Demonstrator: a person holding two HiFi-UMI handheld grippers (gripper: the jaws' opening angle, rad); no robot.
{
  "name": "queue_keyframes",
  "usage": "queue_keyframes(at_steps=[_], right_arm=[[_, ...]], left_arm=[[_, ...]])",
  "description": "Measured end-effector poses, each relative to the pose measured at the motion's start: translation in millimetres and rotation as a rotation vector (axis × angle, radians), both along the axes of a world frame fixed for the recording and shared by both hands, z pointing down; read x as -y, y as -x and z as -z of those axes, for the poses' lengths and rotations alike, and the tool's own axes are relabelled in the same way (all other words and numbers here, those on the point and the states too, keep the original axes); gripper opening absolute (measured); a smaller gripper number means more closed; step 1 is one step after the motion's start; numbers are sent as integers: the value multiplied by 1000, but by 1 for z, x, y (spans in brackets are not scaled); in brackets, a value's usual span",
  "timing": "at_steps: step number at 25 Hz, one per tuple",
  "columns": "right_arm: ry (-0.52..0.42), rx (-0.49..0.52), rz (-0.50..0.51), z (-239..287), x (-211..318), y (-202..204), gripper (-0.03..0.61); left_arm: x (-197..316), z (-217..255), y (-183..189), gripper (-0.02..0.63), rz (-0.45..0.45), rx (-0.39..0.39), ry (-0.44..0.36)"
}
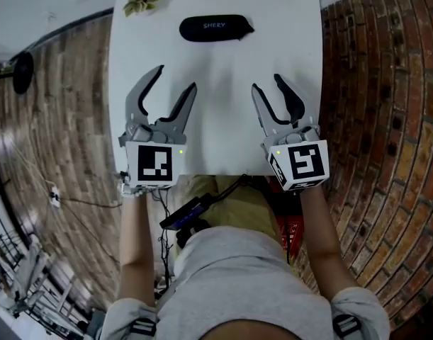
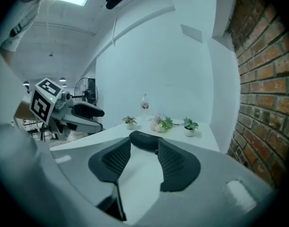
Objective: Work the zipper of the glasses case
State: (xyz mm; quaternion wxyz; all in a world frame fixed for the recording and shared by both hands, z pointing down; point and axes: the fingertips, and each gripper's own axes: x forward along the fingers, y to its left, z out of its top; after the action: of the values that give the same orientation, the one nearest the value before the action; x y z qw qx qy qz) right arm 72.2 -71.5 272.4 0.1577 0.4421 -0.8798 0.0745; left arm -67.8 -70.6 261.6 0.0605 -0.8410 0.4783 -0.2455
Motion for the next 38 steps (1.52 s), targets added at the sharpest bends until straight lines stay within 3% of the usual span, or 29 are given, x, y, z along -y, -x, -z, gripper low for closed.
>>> queue_keyframes(at_steps=[7,10,19,30,38], right_arm=[[39,7,38,-25,29,-1,183],[53,5,43,-31,35,1,183],[48,31,29,-37,64,11,182],[63,27,-10,-60,88,18,181],[87,18,-16,-74,91,16,181]], left_arm=[[36,-32,-17,290,-30,101,34],[43,-42,-18,293,-18,109,64],[69,-54,-17,290,-85,173,38],[102,-91,-26,295,-224,364,-12],[111,-109,-39,295,-299,448,-9]])
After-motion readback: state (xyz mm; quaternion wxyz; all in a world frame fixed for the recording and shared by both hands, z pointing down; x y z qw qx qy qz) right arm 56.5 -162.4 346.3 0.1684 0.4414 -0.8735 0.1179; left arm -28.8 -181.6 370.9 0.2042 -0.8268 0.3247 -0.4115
